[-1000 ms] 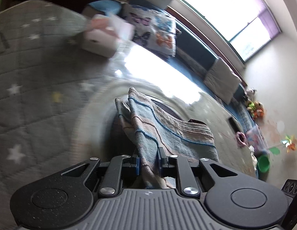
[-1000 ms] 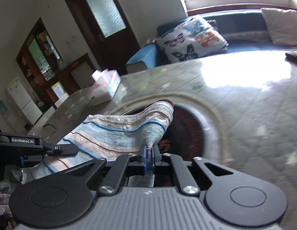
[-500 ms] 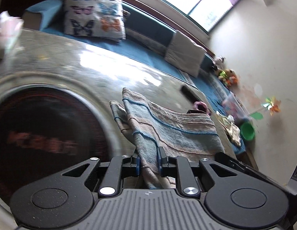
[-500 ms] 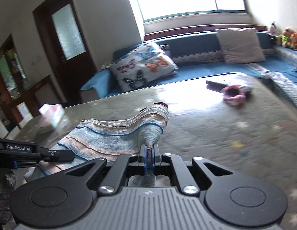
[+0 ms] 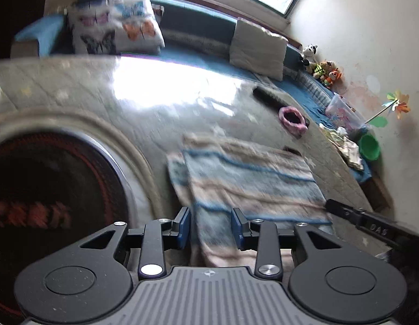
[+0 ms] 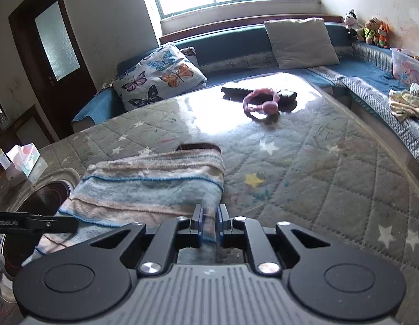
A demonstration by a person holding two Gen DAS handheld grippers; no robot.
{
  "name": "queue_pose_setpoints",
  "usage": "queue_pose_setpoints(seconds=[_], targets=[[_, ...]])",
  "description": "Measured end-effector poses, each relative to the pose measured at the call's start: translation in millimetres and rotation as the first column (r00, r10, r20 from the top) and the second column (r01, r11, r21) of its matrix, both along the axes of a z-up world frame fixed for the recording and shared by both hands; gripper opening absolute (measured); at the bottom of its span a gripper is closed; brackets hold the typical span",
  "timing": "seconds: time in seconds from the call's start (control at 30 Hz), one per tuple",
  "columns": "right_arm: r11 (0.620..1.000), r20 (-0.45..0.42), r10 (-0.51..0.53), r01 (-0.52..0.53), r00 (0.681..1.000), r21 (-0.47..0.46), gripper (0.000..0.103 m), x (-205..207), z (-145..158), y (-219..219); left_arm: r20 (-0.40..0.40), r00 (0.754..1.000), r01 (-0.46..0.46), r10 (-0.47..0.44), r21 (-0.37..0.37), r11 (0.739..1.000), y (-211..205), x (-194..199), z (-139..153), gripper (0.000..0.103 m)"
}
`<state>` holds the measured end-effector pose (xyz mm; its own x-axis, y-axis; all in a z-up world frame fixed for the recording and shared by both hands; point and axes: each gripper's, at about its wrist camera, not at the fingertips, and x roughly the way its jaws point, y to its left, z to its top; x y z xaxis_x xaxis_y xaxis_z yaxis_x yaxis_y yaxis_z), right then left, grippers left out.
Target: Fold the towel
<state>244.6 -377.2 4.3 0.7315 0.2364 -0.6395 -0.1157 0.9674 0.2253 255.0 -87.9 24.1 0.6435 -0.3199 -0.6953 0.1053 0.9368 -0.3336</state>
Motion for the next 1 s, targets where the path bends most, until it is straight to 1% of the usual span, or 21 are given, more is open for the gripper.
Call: queue_pose_setpoints(seconds=[0.03,0.1,0.23,0.37,0.53,0.67,0.77,0.9,1.0], targets=[[1.000,0.012,0.009,-0.009,1.000,-0.008,0.011,0,2,0,0.018,1.000,-0.004,0.004,0.009,1.000,0,0,4,0.034],[0.999,0.027,0.034,-0.033,0.999,-0.017,0.011,4,8,2,0.038,0.999,-0.008,0.007,0.003,1.000,0,5,10,0.034],[0.997,0.032,0.068,-0.067,0.997,-0.035,0.011,16,12,11,0.048,0.999,0.027,-0.026,-0.011,1.000,-12,24,12,0.030],[0.996,0.027,0.081,-0.079,0.996,-0.042,0.011,37,9,20,0.033,0.998,0.047,-0.047,-0.009,0.999,-22,44,3,0.025],[0.995,0.019,0.098,-0.097,0.995,-0.037,0.011,58,1,30,0.013,0.999,0.041,-0.041,-0.014,0.999,-21,62,-10,0.023],[0.993,0.003,0.109,-0.109,0.994,-0.042,0.011,75,-10,39,0.005,0.999,0.047,-0.047,-0.016,0.999,-16,67,-17,0.023],[0.994,-0.008,0.105,-0.105,0.994,-0.043,0.011,81,-17,42,0.006,0.998,0.056,-0.056,-0.022,0.998,-12,67,-16,0.023],[0.994,0.021,0.103,-0.102,0.994,-0.049,0.011,78,-9,43,0.027,0.998,0.056,-0.056,-0.033,0.998,-13,68,-8,0.021],[0.994,0.033,0.104,-0.102,0.994,-0.042,0.011,81,-6,43,0.038,0.997,0.067,-0.067,-0.017,0.998,-19,71,-6,0.021]])
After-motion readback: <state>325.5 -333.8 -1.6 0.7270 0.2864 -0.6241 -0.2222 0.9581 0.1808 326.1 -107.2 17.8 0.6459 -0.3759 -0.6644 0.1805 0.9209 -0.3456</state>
